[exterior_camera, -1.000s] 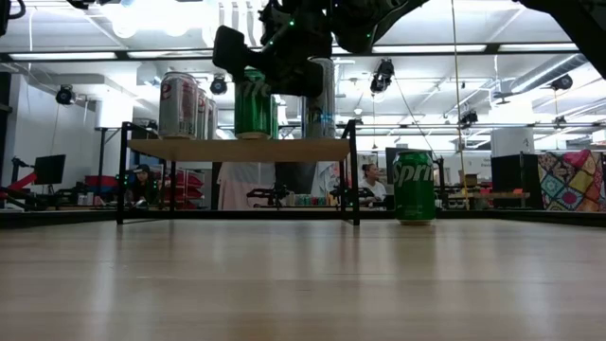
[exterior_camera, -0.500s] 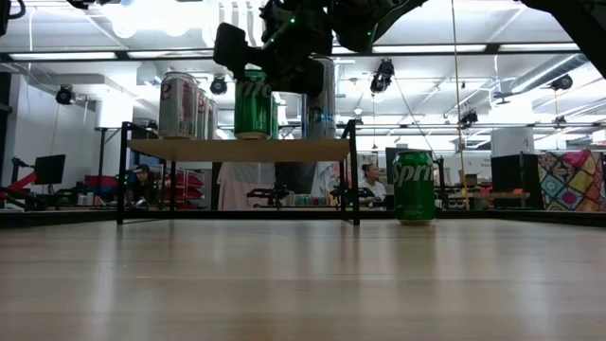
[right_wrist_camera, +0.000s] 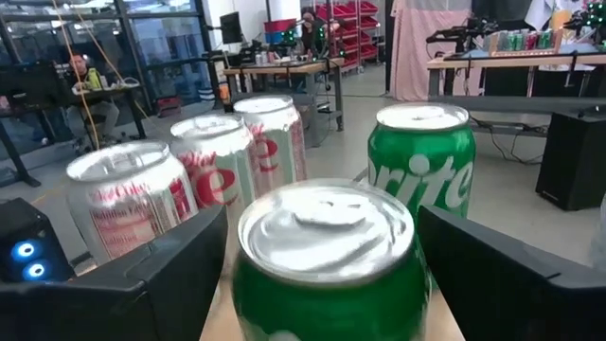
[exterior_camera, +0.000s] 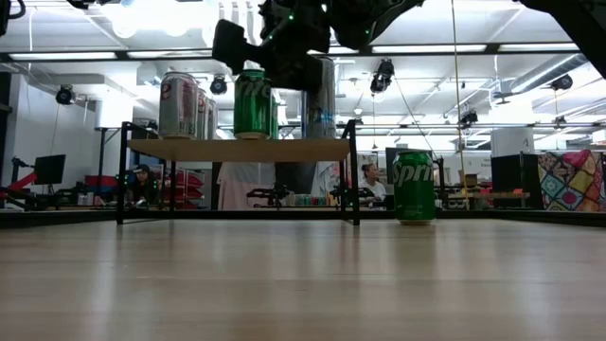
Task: Place canned beverage on shelf
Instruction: Put the bottom green soda can aligned with the other soda cans on the shelf
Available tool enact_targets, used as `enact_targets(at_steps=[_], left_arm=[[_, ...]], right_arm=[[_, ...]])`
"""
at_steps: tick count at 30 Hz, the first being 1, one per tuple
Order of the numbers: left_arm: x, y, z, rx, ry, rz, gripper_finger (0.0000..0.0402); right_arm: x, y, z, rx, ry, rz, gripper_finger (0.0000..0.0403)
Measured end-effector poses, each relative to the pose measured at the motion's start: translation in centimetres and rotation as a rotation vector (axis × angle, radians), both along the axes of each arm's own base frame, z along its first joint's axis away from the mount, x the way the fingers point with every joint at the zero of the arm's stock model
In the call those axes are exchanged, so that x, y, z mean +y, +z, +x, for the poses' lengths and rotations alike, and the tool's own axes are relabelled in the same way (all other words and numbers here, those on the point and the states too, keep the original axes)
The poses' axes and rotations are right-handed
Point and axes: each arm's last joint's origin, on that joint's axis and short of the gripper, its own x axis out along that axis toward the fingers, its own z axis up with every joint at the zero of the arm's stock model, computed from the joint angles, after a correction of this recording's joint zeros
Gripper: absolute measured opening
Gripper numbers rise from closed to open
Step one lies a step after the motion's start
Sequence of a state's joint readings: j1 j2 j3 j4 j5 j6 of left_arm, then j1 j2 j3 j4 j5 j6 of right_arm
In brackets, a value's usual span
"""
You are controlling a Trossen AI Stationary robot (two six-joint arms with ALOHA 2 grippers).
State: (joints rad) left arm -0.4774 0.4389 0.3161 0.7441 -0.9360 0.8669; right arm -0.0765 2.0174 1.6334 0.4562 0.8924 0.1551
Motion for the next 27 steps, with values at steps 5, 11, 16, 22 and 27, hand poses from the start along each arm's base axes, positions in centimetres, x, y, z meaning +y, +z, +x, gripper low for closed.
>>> enact_targets(at_steps=[5,11,16,22,27], left_arm=[[0.0,0.0,0.0,0.001,0.0,0.0,0.0375],[0.0,0.0,0.0,0.003,0.0,0.002,0.0375],[0.0,0.0,0.0,0.004,0.0,0.002,0.0375],[0.0,0.0,0.0,0.005,-0.001,0.003,0.0375],[0.0,0.0,0.0,0.005,-0.002,0.004,0.0375]], right_arm=[[0.0,0.8,0.1,0.009,0.001,-0.024,0.0329],[0.0,2.1,0.3,0.018,0.0,-0.059,0.0327],[0.3,4.1,0.5,0.039,0.0,-0.118,0.0328],[2.1,7.3,0.8,0.113,0.032,-0.193,0.0325],[3.5,9.4,0.6,0.277,0.131,-0.138,0.0325]])
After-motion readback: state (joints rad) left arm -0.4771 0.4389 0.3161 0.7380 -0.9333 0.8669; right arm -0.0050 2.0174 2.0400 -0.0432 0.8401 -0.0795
